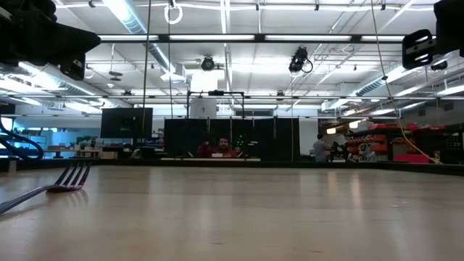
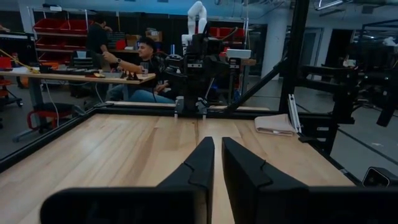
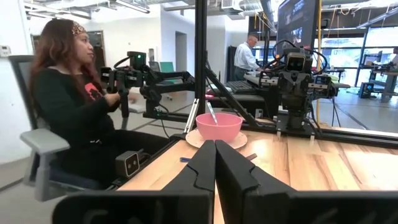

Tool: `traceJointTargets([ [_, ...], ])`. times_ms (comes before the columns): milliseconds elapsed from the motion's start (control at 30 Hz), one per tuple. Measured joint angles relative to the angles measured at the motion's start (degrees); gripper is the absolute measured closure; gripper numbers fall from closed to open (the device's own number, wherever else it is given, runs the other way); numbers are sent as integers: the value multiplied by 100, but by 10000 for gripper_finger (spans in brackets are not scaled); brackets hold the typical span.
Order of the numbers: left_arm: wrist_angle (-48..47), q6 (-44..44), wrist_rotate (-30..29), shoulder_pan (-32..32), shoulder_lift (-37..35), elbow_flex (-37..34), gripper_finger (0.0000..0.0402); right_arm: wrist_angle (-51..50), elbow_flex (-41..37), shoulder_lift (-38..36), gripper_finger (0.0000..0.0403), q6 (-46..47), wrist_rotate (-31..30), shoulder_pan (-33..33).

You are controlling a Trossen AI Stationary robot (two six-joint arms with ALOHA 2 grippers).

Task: Set table place
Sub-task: Return to Home Position

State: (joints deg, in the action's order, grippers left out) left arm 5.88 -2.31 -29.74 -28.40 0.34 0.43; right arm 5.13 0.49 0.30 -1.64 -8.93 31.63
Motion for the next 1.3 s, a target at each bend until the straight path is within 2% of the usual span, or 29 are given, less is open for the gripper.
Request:
traceJointTargets([
  [300, 4, 0, 0, 0, 0, 0, 374, 0, 2, 0, 389, -1, -2, -1],
  [700, 6, 2, 0, -2, 2, -2, 361, 0, 2, 2, 389, -1, 0, 0],
  [1067, 6, 2, 0, -4, 2, -2, 374, 0, 2, 2, 389, 0, 0, -1],
  [1300, 6, 2, 0, -4, 2, -2, 366, 0, 2, 2, 389, 1, 0, 0],
])
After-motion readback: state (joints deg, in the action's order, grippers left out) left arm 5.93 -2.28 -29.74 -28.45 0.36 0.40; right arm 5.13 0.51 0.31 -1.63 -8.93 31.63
